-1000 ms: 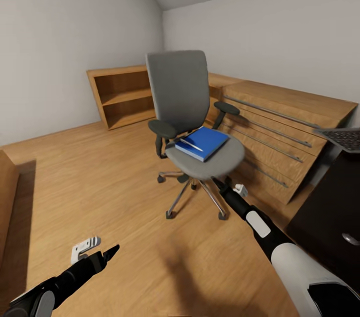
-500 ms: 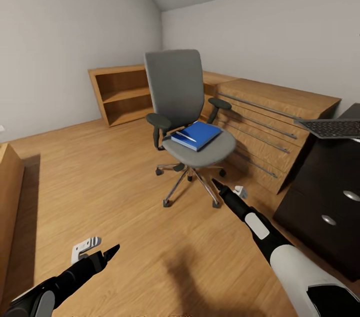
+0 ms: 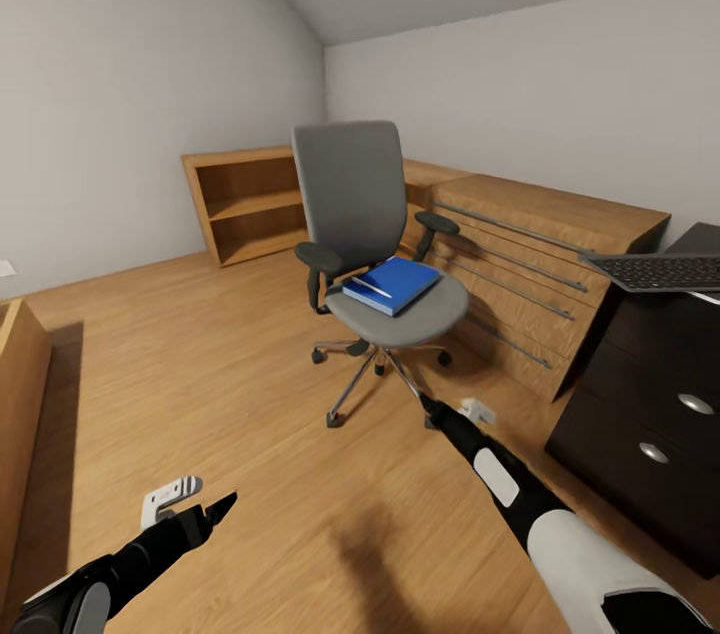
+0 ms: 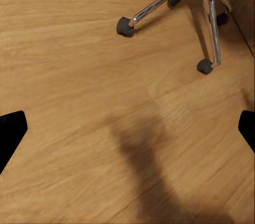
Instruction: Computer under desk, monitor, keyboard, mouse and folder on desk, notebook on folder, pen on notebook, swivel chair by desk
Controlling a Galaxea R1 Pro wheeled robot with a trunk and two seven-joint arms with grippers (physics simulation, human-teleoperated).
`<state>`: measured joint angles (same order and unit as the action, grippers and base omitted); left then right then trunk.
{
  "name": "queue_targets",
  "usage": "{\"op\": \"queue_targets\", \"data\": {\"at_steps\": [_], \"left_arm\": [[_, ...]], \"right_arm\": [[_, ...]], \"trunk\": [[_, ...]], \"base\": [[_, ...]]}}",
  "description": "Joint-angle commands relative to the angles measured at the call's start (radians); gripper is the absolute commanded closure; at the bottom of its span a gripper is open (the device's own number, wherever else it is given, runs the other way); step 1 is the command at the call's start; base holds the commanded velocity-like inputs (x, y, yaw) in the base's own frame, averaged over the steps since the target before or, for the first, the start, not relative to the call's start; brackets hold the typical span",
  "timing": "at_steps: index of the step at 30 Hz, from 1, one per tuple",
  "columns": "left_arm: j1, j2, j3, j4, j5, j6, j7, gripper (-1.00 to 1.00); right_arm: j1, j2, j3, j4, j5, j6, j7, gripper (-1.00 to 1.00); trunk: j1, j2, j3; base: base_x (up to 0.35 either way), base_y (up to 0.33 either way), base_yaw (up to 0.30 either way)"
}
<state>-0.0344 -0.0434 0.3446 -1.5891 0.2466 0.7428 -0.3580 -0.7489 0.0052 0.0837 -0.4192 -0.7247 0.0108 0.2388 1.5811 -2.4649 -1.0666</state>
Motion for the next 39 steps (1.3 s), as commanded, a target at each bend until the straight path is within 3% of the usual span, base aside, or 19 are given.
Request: {"op": "queue_targets", "data": {"at_steps": [1,7,10,16,17,22,23,24,25,26,30,34,39], "left_arm": [[-0.001,-0.001,0.003,-0.001,-0.004,0.007,-0.004,-1.0],[-0.001,-0.004,0.002,0.0,-0.051,0.007,0.001,-1.0],[-0.001,-0.006,0.001,0.002,-0.07,0.007,0.011,-1.0],[-0.001,-0.009,-0.022,0.026,-0.101,0.006,0.067,-1.0],[-0.001,-0.01,-0.042,0.031,-0.104,0.006,0.091,-1.0],[-0.001,-0.011,-0.07,0.038,-0.107,0.005,0.149,-1.0],[-0.001,-0.011,-0.073,0.041,-0.107,0.005,0.159,-1.0],[-0.001,-0.011,-0.079,0.055,-0.107,0.005,0.181,-1.0],[-0.001,-0.011,-0.08,0.061,-0.107,0.004,0.186,-1.0],[-0.001,-0.012,-0.084,0.071,-0.107,0.004,0.194,-1.0],[-0.001,-0.012,-0.098,0.107,-0.107,-0.003,0.204,-1.0],[-0.001,-0.012,-0.105,0.173,-0.109,-0.035,0.208,-1.0],[-0.001,-0.011,-0.107,0.264,-0.11,-0.093,0.212,-1.0]], "right_arm": [[0.009,0.0,0.004,0.001,-0.005,-0.017,-0.001,-1.0],[0.1,0.001,0.004,0.004,0.012,-0.204,-0.008,-1.0],[0.124,0.001,0.004,0.004,0.014,-0.258,-0.009,-1.0],[0.177,-0.003,0.004,0.004,0.016,-0.312,-0.019,-1.0],[0.187,-0.004,0.004,0.004,0.016,-0.319,-0.04,-1.0],[0.209,-0.005,0.004,0.012,0.034,-0.33,-0.122,-1.0],[0.214,-0.005,0.004,0.013,0.046,-0.334,-0.138,-1.0],[0.232,-0.003,0.004,0.015,0.102,-0.353,-0.184,-1.0],[0.238,-0.002,0.004,0.016,0.126,-0.363,-0.199,-1.0],[0.251,0.0,0.004,0.017,0.176,-0.385,-0.231,-1.0],[0.302,0.007,0.004,0.019,0.294,-0.456,-0.333,-1.0],[0.349,0.015,0.004,0.019,0.342,-0.494,-0.394,-1.0],[0.392,0.02,0.005,0.018,0.356,-0.505,-0.412,-1.0]], "trunk": [[-0.004,0.007,0.002],[-0.027,0.049,0.021],[-0.039,0.07,0.031],[-0.062,0.112,0.049],[-0.065,0.119,0.053],[-0.085,0.154,0.068],[-0.088,0.161,0.071],[-0.092,0.168,0.074],[-0.096,0.175,0.078],[-0.1,0.182,0.081],[-0.115,0.21,0.093],[-0.131,0.238,0.106],[-0.15,0.273,0.121]], "base": [[0.0,0.0,0.0],[0.0,0.0,0.0],[0.0,0.0,0.0],[0.0,0.0,0.0],[0.0,0.0,0.0],[0.0,0.0,0.0],[0.0,0.0,0.0],[0.0,0.0,0.0],[0.0,0.0,0.0],[0.0,0.0,0.0],[0.0,0.0,0.0],[0.0,0.0,0.0],[0.0,0.0,0.0]]}}
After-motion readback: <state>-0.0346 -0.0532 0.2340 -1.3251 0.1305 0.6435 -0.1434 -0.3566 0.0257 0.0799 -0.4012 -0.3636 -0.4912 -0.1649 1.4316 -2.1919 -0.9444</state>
